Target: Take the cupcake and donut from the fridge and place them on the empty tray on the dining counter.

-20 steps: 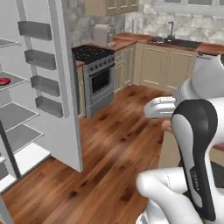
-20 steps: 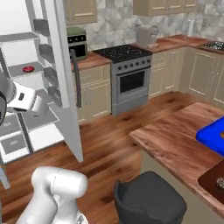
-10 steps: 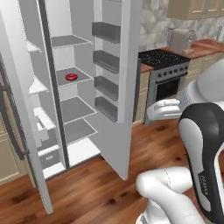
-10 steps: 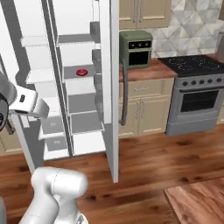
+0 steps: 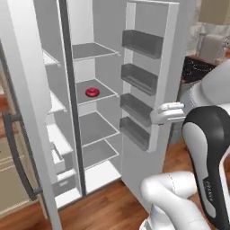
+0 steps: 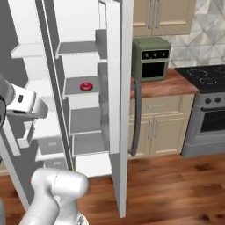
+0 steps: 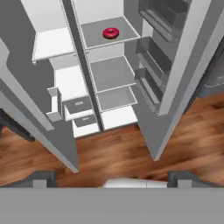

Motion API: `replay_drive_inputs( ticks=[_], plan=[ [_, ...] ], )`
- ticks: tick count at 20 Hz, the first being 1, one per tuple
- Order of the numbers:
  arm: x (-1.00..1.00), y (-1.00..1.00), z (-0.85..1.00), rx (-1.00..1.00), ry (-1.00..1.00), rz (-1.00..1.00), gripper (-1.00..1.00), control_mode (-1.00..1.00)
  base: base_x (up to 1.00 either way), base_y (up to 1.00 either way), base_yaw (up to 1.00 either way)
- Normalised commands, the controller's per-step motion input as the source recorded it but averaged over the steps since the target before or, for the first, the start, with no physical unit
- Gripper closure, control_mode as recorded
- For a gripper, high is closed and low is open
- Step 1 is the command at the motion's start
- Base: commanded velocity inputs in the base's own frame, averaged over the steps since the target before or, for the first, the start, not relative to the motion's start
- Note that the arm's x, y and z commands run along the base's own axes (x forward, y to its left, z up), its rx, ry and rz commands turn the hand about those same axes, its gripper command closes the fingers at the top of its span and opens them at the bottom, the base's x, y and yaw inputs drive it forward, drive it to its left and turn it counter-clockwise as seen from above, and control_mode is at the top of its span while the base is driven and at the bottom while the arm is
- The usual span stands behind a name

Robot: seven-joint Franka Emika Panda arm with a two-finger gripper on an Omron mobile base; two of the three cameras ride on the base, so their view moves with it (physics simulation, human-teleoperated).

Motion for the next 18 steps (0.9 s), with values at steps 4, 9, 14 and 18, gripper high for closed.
replay_drive_inputs(
  ticks=[4, 9, 14, 18],
  plan=[
    [0.0, 0.0, 0.0, 0.0, 0.0, 0.0, -1.0, 1.0, 1.0, -0.08, 0.28],
    [0.0, 0.0, 0.0, 0.0, 0.0, 0.0, -1.0, 1.0, 1.0, 0.19, 0.21],
    [0.0, 0.0, 0.0, 0.0, 0.0, 0.0, -1.0, 1.0, 1.0, 0.1, 0.14],
    [0.0, 0.0, 0.0, 0.0, 0.0, 0.0, -1.0, 1.0, 1.0, -0.09, 0.11]
  ],
)
